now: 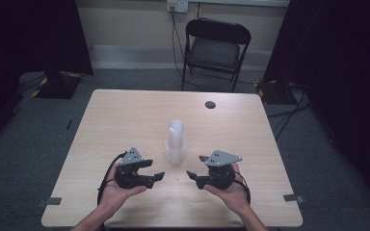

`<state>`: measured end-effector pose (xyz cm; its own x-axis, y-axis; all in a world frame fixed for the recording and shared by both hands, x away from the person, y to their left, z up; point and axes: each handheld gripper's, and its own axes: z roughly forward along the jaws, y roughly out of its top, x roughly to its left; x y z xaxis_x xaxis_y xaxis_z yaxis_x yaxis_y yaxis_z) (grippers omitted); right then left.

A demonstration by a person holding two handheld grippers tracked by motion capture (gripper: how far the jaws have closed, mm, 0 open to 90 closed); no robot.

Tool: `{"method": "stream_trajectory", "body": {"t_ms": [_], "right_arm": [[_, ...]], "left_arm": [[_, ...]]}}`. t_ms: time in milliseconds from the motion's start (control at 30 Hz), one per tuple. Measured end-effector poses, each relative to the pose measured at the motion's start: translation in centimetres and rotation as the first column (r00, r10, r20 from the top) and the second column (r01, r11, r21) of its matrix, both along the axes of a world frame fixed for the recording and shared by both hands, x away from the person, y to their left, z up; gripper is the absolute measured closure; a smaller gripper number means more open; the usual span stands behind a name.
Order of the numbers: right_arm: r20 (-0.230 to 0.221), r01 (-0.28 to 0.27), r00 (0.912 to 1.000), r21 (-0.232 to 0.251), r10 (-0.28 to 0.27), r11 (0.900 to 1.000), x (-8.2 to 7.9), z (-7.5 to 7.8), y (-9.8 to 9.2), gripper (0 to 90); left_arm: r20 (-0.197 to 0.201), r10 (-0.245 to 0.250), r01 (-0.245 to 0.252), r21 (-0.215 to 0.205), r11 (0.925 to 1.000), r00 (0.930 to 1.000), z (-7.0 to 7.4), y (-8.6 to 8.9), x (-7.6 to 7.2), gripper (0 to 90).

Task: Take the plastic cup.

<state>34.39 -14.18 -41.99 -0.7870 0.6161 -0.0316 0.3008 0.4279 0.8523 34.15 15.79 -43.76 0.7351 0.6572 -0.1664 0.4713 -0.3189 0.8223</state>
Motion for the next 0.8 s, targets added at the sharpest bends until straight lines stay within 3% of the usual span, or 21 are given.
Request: {"method": "stream_trajectory", "body": {"t_ms": [100, 200, 333, 467, 800], "right_arm": [[-0.004, 0.024, 0.9997, 0.03, -0.024, 0.999, 0.3, 0.2, -0.6, 29.9], [-0.006, 0.045, 0.999, 0.051, -0.045, 0.998, 0.7, 0.4, -1.1, 29.8], [-0.001, 0.062, 0.998, 0.054, -0.063, 0.997, 1.2, 0.4, -1.4, 29.8], [-0.01, 0.08, 0.9968, 0.065, -0.08, 0.995, 1.8, 0.3, -1.5, 29.8], [-0.017, 0.108, 0.9941, 0.084, -0.107, 0.991, 2.4, 0.2, -1.9, 29.8]], "left_arm": [[0.002, -0.011, 0.011, 0.018, 0.9998, 0.9999, -0.1, 0.3, 0.0, 30.4], [0.013, -0.005, 0.005, -0.001, 1.0, 0.9999, -0.5, 0.5, -0.2, 29.8], [-0.011, 0.01, -0.01, 0.011, 0.9999, 0.9999, -1.2, 0.8, -0.2, 28.0], [-0.014, 0.033, -0.033, 0.026, 0.9991, 0.9993, -1.4, 1.2, -0.2, 24.1], [-0.028, 0.043, -0.042, 0.029, 0.9987, 0.9987, -1.8, 1.6, -0.3, 24.0]]}}
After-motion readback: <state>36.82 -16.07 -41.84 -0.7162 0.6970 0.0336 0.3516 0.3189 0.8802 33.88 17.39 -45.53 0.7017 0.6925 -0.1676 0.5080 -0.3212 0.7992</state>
